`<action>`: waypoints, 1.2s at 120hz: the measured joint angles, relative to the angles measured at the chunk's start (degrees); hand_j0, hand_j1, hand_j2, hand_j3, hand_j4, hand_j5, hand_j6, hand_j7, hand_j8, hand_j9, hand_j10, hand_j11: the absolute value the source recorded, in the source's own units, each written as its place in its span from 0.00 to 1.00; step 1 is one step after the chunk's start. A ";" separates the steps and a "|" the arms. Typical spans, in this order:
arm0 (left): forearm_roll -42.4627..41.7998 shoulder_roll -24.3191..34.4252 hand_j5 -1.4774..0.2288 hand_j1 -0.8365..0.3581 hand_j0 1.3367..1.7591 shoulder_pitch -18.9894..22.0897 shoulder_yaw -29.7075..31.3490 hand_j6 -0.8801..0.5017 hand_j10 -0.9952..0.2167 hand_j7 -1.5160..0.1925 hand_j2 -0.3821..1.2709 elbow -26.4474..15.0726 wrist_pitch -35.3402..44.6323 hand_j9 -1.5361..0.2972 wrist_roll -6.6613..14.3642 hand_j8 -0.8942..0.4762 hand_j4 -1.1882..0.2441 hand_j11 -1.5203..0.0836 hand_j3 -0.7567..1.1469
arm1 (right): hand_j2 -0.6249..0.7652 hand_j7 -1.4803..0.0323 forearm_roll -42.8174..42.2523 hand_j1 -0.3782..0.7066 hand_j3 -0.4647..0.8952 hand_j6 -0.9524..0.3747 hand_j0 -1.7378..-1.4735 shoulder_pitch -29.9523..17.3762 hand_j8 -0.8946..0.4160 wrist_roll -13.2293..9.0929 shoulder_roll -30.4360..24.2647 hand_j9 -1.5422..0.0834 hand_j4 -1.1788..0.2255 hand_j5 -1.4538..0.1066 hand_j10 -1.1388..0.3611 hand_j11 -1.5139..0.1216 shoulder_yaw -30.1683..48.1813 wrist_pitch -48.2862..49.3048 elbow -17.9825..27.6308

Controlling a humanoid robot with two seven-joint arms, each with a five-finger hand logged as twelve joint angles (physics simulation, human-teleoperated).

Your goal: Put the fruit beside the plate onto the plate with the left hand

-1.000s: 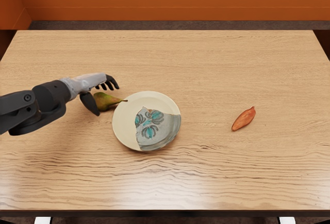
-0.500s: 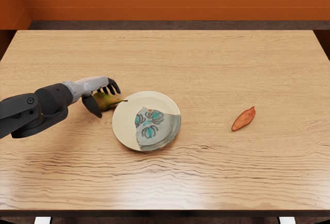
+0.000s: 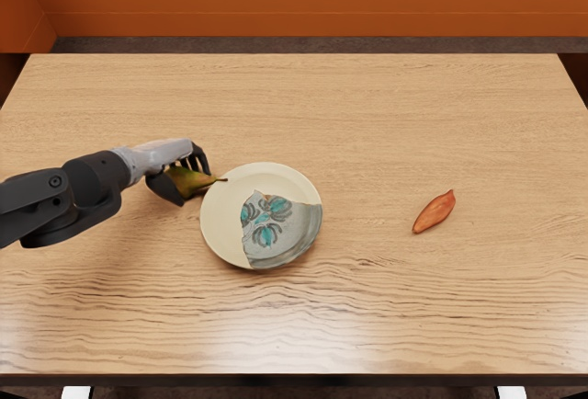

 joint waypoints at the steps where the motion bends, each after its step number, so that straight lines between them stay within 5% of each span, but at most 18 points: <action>1: 0.00 0.00 0.44 0.46 0.76 0.00 0.01 0.24 0.39 0.46 0.34 0.00 0.01 0.43 0.01 0.33 0.43 0.48 0.40 | 0.45 0.98 0.00 0.03 0.34 0.72 0.30 0.00 0.68 0.00 0.00 0.95 0.84 0.93 0.76 0.93 0.00 0.00 0.00; 53: -0.51 0.86 0.28 0.45 0.74 -0.48 0.72 0.28 0.38 0.31 0.47 -1.10 -0.39 0.30 0.94 0.34 0.42 0.32 0.40 | 0.45 0.98 0.00 0.03 0.34 0.72 0.30 -0.07 0.68 0.00 0.00 0.95 0.84 0.93 0.76 0.93 0.00 0.00 0.00; 81: -0.94 3.68 0.23 0.48 0.74 -0.97 0.28 0.28 0.38 0.27 0.45 -4.38 -0.71 0.27 1.76 0.34 0.42 0.30 0.40 | 0.45 0.98 0.00 0.03 0.34 0.72 0.30 -0.09 0.68 0.00 0.00 0.95 0.84 0.93 0.76 0.93 0.00 0.00 0.00; 102: -1.10 3.86 0.22 0.51 0.74 -2.84 0.08 0.28 0.35 0.26 0.42 -7.49 -1.33 0.26 3.55 0.34 0.42 0.30 0.40 | 0.45 0.98 0.00 0.03 0.34 0.72 0.30 -0.09 0.68 0.00 0.00 0.95 0.84 0.93 0.76 0.93 0.00 0.00 0.00; 144: -2.64 3.04 0.21 0.42 0.75 -7.28 -0.78 0.31 0.40 0.25 0.53 -11.50 -5.19 0.26 7.68 0.37 0.44 0.29 0.40 | 0.45 0.98 0.00 0.03 0.34 0.72 0.30 -0.15 0.68 0.00 0.00 0.95 0.84 0.93 0.76 0.93 0.00 0.00 -0.17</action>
